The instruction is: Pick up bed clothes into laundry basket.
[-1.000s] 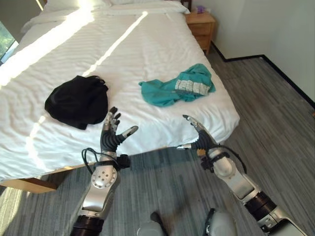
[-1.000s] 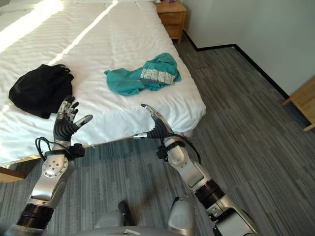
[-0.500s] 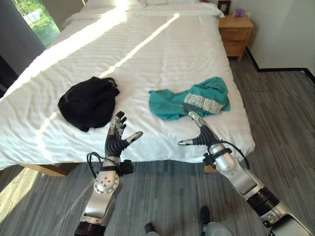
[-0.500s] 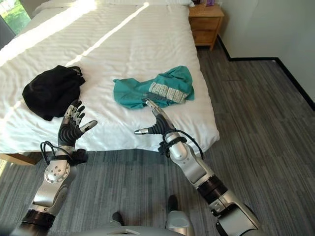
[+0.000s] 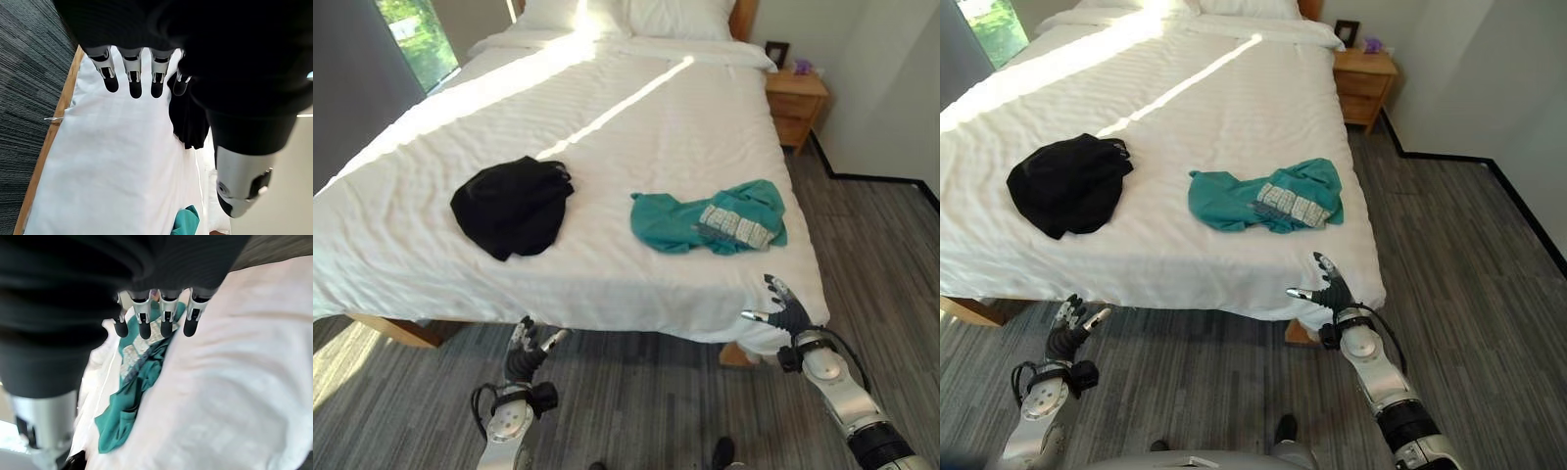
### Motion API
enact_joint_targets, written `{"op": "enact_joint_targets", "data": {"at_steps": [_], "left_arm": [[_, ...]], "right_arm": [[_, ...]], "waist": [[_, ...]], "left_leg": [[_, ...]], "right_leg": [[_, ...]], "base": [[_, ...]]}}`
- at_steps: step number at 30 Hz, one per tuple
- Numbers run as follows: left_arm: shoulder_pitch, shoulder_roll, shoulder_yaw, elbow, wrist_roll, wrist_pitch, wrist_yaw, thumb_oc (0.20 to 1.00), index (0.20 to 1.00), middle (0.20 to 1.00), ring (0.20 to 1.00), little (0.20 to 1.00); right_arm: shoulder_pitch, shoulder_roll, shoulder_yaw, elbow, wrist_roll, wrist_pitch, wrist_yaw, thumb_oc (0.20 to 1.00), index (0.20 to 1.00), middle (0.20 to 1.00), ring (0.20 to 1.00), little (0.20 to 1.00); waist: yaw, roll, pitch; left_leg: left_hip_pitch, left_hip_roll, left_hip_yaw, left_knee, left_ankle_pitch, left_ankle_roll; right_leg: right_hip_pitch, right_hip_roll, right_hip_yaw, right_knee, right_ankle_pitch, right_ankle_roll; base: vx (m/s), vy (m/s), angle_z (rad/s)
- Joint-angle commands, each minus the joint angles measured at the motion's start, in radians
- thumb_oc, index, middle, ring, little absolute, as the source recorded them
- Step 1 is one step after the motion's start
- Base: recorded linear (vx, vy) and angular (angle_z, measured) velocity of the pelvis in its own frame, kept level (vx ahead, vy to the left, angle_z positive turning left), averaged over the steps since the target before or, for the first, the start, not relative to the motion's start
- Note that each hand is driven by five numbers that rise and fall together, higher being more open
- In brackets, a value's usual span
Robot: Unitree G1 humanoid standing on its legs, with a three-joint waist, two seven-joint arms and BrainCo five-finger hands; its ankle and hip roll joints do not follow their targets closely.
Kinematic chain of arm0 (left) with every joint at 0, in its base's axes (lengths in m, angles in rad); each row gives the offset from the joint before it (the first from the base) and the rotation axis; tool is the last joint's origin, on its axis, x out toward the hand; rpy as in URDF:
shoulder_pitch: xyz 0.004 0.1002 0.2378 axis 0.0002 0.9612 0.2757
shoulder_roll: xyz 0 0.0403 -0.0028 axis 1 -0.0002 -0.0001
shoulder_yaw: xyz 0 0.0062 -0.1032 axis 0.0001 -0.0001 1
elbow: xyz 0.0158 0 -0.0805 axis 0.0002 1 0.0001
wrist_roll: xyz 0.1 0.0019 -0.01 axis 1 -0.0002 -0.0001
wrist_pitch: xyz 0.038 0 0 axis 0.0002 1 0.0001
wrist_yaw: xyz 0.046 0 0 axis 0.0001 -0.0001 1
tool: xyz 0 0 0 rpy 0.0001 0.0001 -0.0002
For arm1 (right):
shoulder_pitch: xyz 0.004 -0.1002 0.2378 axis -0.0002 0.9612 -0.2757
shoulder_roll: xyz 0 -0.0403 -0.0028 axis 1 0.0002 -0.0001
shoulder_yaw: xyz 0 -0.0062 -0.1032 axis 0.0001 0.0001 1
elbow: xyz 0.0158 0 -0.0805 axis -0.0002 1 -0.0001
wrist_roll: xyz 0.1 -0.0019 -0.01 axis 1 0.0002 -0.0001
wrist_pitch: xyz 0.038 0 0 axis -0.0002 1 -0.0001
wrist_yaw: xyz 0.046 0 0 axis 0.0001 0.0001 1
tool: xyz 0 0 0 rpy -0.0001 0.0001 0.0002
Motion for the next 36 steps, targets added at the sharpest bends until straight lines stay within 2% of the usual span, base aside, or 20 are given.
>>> {"op": "enact_joint_targets", "data": {"at_steps": [1, 2, 5, 6, 7, 8, 9, 13, 15, 17, 19, 21, 22, 23, 24, 26, 27, 30, 32, 36], "left_arm": [[-0.072, 0.129, 0.048, -0.118, 0.054, -0.048, 0.004, 1.0, 1.0, 1.0, 1.0, 1.0], [-0.081, 0.146, 0.057, -0.156, 0.067, -0.06, 0.028, 1.0, 1.0, 1.0, 1.0, 1.0], [-0.092, 0.16, 0.073, -0.202, 0.064, -0.081, 0.05, 1.0, 1.0, 1.0, 1.0, 1.0], [-0.096, 0.159, 0.078, -0.229, 0.055, -0.09, 0.051, 1.0, 1.0, 1.0, 1.0, 1.0], [-0.096, 0.158, 0.08, -0.23, 0.055, -0.088, 0.051, 1.0, 1.0, 1.0, 1.0, 1.0], [-0.117, 0.174, 0.081, -0.22, 0.067, -0.094, 0.061, 1.0, 1.0, 1.0, 1.0, 1.0], [-0.131, 0.176, 0.075, -0.207, 0.067, -0.095, 0.064, 1.0, 1.0, 1.0, 1.0, 1.0], [-0.378, 0.203, -0.051, -0.045, 0.136, -0.063, 0.117, 1.0, 1.0, 1.0, 1.0, 1.0], [-0.53, 0.164, -0.088, 0.025, 0.109, -0.084, 0.18, 1.0, 1.0, 1.0, 1.0, 1.0], [-0.618, 0.124, -0.138, 0.1, 0.11, -0.072, 0.208, 1.0, 1.0, 1.0, 1.0, 1.0], [-0.668, 0.121, -0.171, 0.134, 0.135, -0.069, 0.217, 1.0, 1.0, 1.0, 1.0, 1.0], [-0.701, 0.113, -0.185, 0.192, 0.171, -0.034, 0.233, 1.0, 1.0, 1.0, 1.0, 1.0], [-0.727, 0.116, -0.202, 0.217, 0.182, -0.021, 0.241, 1.0, 1.0, 1.0, 1.0, 1.0], [-0.721, 0.143, -0.19, 0.256, 0.172, -0.006, 0.261, 1.0, 1.0, 1.0, 1.0, 1.0], [-0.732, 0.147, -0.223, 0.224, 0.192, -0.007, 0.238, 1.0, 1.0, 1.0, 1.0, 1.0], [-0.743, 0.129, -0.229, 0.242, 0.187, -0.017, 0.244, 1.0, 1.0, 1.0, 1.0, 1.0], [-0.836, 0.11, -0.277, 0.294, 0.187, -0.011, 0.254, 1.0, 1.0, 1.0, 1.0, 1.0], [-0.983, 0.111, -0.336, 0.4, 0.195, -0.003, 0.265, 1.0, 1.0, 1.0, 1.0, 1.0], [-1.129, 0.097, -0.397, 0.514, 0.207, 0.011, 0.278, 1.0, 1.0, 1.0, 1.0, 1.0], [-1.223, 0.076, -0.448, 0.567, 0.229, 0.007, 0.291, 1.0, 1.0, 1.0, 1.0, 1.0]], "right_arm": [[-0.152, 0.017, -0.024, -0.101, -0.102, -0.047, -0.029, 1.0, 1.0, 1.0, 1.0, 1.0], [-0.214, 0.015, -0.014, -0.091, -0.151, -0.037, -0.058, 1.0, 1.0, 1.0, 1.0, 1.0], [-0.274, 0.021, -0.01, -0.05, -0.172, -0.031, -0.091, 1.0, 1.0, 1.0, 1.0, 1.0], [-0.323, 0.008, 0.006, -0.022, -0.202, -0.017, -0.101, 1.0, 1.0, 1.0, 1.0, 1.0], [-0.328, 0.009, 0.008, -0.017, -0.202, -0.018, -0.102, 1.0, 1.0, 1.0, 1.0, 1.0], [-0.39, -0.004, 0.038, 0.025, -0.246, -0.017, -0.133, 1.0, 1.0, 1.0, 1.0, 1.0], [-0.416, -0.01, 0.05, 0.049, -0.269, -0.01, -0.145, 1.0, 1.0, 1.0, 1.0, 1.0], [-0.56, 0.02, 0.146, 0.2, -0.359, 0.051, -0.198, 1.0, 1.0, 1.0, 1.0, 1.0], [-0.728, -0.011, 0.238, 0.313, -0.524, 0.117, -0.272, 1.0, 1.0, 1.0, 1.0, 1.0], [-0.811, -0.01, 0.277, 0.388, -0.575, 0.153, -0.309, 1.0, 1.0, 1.0, 1.0, 1.0], [-0.849, -0.015, 0.291, 0.431, -0.6, 0.164, -0.347, 1.0, 1.0, 1.0, 1.0, 1.0], [-0.886, -0.009, 0.322, 0.494, -0.671, 0.208, -0.353, 1.0, 1.0, 1.0, 1.0, 1.0], [-0.902, -0.002, 0.345, 0.522, -0.684, 0.22, -0.366, 1.0, 1.0, 1.0, 1.0, 1.0], [-0.901, 0.005, 0.379, 0.546, -0.71, 0.216, -0.347, 1.0, 1.0, 1.0, 1.0, 1.0], [-0.916, 0.018, 0.39, 0.584, -0.727, 0.243, -0.351, 1.0, 1.0, 1.0, 1.0, 1.0], [-0.947, 0.025, 0.391, 0.633, -0.725, 0.263, -0.372, 1.0, 1.0, 1.0, 1.0, 1.0], [-0.974, 0.041, 0.412, 0.712, -0.72, 0.263, -0.345, 1.0, 1.0, 1.0, 1.0, 1.0], [-1.033, 0.054, 0.443, 0.808, -0.696, 0.264, -0.329, 1.0, 1.0, 1.0, 1.0, 1.0], [-1.083, 0.067, 0.476, 0.89, -0.664, 0.272, -0.329, 1.0, 1.0, 1.0, 1.0, 1.0], [-1.124, 0.063, 0.503, 0.938, -0.655, 0.282, -0.33, 1.0, 1.0, 1.0, 1.0, 1.0]], "waist": [[0.053, -0.069, 0.104], [0.058, -0.062, 0.123], [0.072, -0.06, 0.136], [0.084, -0.074, 0.138], [0.081, -0.072, 0.138], [0.078, -0.076, 0.149], [0.079, -0.076, 0.15], [0.068, -0.095, 0.147], [0.062, -0.095, 0.151], [0.072, -0.11, 0.17], [0.08, -0.117, 0.193], [0.095, -0.108, 0.192], [0.097, -0.092, 0.187], [0.098, -0.078, 0.18], [0.092, -0.069, 0.186], [0.091, -0.07, 0.185], [0.079, -0.078, 0.184], [0.066, -0.079, 0.189], [0.044, -0.07, 0.202], [0.03, -0.053, 0.229]], "left_leg": [[0.02, 0.011, 0.011, 0.008, -0.088, 0.013], [0.047, 0.014, 0.009, 0.008, -0.101, 0.03], [0.066, 0.022, 0.013, 0.008, -0.127, 0.034], [0.077, 0.008, -0.004, 0.008, -0.147, 0.024], [0.077, 0.012, -0.005, 0.008, -0.149, 0.023], [0.098, 0.012, -0.043, 0.008, -0.175, -0.003], [0.101, 0.02, -0.062, 0.008, -0.18, -0.013], [0.111, 0.007, -0.097, 0.008, -0.21, -0.03], [0.064, 0.02, -0.116, 0.159, -0.234, -0.06], [-0.07, 0.068, -0.125, 0.366, -0.179, -0.099], [-0.171, 0.087, -0.129, 0.436, -0.134, -0.106], [-0.236, 0.102, -0.086, 0.344, -0.12, -0.091], [-0.207, 0.089, -0.06, 0.22, -0.071, -0.077], [-0.186, 0.08, -0.062, 0.159, -0.067, -0.064], [-0.177, 0.118, -0.026, 0.094, 0.026, -0.079], [-0.16, 0.1, -0.014, 0.055, 0.022, -0.072], [-0.143, 0.096, 0.024, 0.027, 0.028, -0.074], [-0.15, 0.097, 0.033, 0.014, 0.033, -0.08], [-0.171, 0.108, 0.036, 0.008, 0.054, -0.093], [-0.205, 0.117, 0.038, 0.008, 0.074, -0.104]], "right_leg": [[-0.001, -0.207, -0.063, 0.27, 0.011, 0.117], [-0.048, -0.238, -0.045, 0.407, 0.093, 0.133], [-0.116, -0.243, -0.051, 0.468, 0.081, 0.128], [-0.151, -0.224, -0.065, 0.379, 0.031, 0.11], [-0.147, -0.22, -0.069, 0.373, 0.03, 0.109], [-0.184, -0.171, -0.078, 0.178, 0.009, 0.097], [-0.193, -0.159, -0.065, 0.118, 0.013, 0.098], [-0.191, -0.151, -0.028, 0.055, 0.045, 0.099], [-0.137, -0.129, -0.046, 0.02, 0.044, 0.077], [-0.096, -0.124, -0.072, -0.002, 0.014, 0.05], [-0.083, -0.122, -0.092, -0.006, 0.0, 0.036], [-0.057, -0.102, -0.106, -0.006, -0.03, 0.043], [-0.049, -0.085, -0.103, -0.006, -0.037, 0.051], [-0.046, -0.074, -0.095, -0.006, -0.051, 0.059], [-0.038, -0.073, -0.125, -0.006, -0.063, 0.049], [-0.039, -0.071, -0.121, -0.006, -0.053, 0.049], [-0.059, -0.069, -0.121, -0.006, -0.031, 0.057], [-0.097, -0.068, -0.106, -0.005, -0.015, 0.066], [-0.138, -0.074, -0.102, -0.005, 0.001, 0.081], [-0.174, -0.085, -0.105, 0.003, 0.008, 0.092]], "base": [[0.23, 0.083, 0.23], [0.16, 0.099, 0.15], [0.18, 0.043, 0.08], [0.25, -0.016, 0.16], [0.48, -0.162, 0.1], [0.43, -0.189, 0.16], [0.53, -0.263, 0.28], [0.26, -0.119, 0.79], [0.24, -0.212, 1.1], [0.07, -0.214, 0.53], [0.03, -0.126, 0.2], [0.17, 0.04, 0.19], [0.25, 0.141, 0.02], [0.21, 0.092, -0.08], [0.15, 0.047, -0.12], [0.06, -0.004, 0.01], [0.02, -0.04, 0.25], [-0.01, -0.039, 0.13], [-0.03, -0.044, -0.06], [-0.05, -0.043, -0.05]]}}
